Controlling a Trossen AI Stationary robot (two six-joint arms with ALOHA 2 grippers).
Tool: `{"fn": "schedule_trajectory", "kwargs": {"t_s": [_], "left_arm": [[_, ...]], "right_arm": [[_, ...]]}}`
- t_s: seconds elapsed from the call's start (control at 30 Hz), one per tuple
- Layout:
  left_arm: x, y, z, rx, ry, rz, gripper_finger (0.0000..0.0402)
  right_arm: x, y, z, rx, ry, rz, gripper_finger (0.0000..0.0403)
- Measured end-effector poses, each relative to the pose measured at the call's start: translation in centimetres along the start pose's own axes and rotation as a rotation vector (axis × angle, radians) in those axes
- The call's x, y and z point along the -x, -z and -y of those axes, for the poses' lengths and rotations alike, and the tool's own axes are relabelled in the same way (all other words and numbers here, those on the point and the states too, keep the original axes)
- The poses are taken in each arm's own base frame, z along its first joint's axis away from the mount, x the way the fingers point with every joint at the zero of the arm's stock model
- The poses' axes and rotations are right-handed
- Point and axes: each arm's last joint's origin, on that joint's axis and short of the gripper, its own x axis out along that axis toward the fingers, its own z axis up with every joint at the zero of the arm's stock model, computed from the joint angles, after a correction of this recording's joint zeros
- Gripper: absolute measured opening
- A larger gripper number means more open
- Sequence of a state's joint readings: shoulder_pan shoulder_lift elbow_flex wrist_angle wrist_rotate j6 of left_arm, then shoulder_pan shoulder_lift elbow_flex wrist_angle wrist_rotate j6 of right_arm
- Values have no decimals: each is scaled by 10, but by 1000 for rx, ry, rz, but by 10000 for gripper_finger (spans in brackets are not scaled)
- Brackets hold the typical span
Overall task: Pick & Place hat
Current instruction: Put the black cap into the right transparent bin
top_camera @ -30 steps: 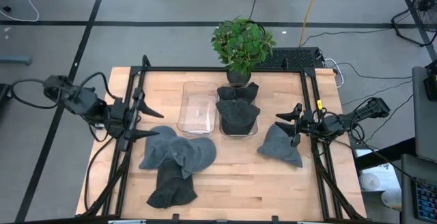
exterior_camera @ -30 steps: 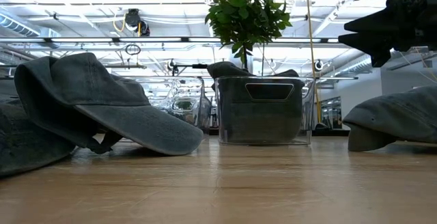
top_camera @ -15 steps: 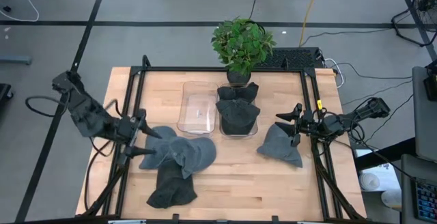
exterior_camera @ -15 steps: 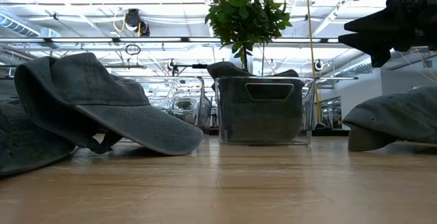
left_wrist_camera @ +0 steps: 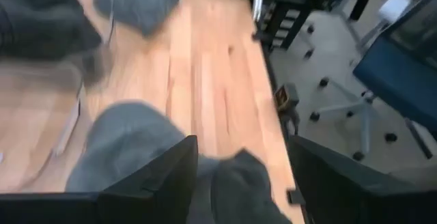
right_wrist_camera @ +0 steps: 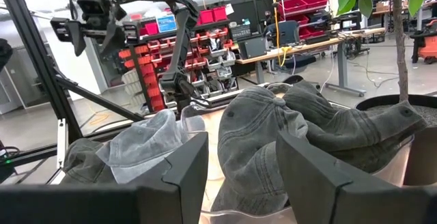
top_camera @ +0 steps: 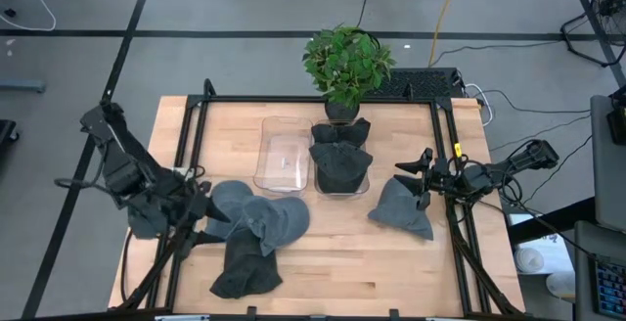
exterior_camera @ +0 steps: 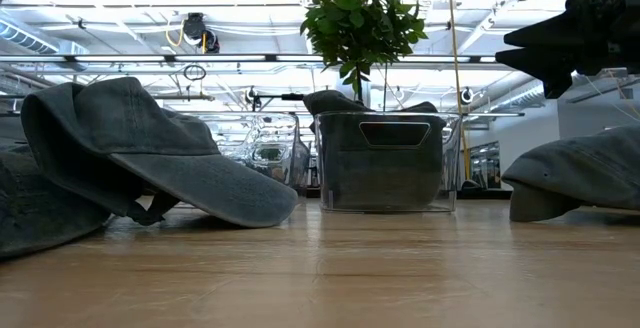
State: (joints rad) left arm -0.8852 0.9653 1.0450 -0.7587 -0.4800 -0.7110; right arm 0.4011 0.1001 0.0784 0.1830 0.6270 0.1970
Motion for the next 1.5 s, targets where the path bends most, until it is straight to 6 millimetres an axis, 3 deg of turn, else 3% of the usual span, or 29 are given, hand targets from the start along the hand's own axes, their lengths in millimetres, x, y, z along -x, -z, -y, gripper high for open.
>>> {"fn": "schedule_trajectory", "kwargs": {"t_s": [0.63,1.03,1.5], "left_arm": [[-36,-21,44,98,-165,-436,235],[-48,-46,63,117,-72,-654,147],[-50,-45,65,207,-63,-740,198]], "right_arm": [[0,0,0,0,0,0,160],[0,0,0,0,0,0,160],[0,0,0,0,0,0,160]]}}
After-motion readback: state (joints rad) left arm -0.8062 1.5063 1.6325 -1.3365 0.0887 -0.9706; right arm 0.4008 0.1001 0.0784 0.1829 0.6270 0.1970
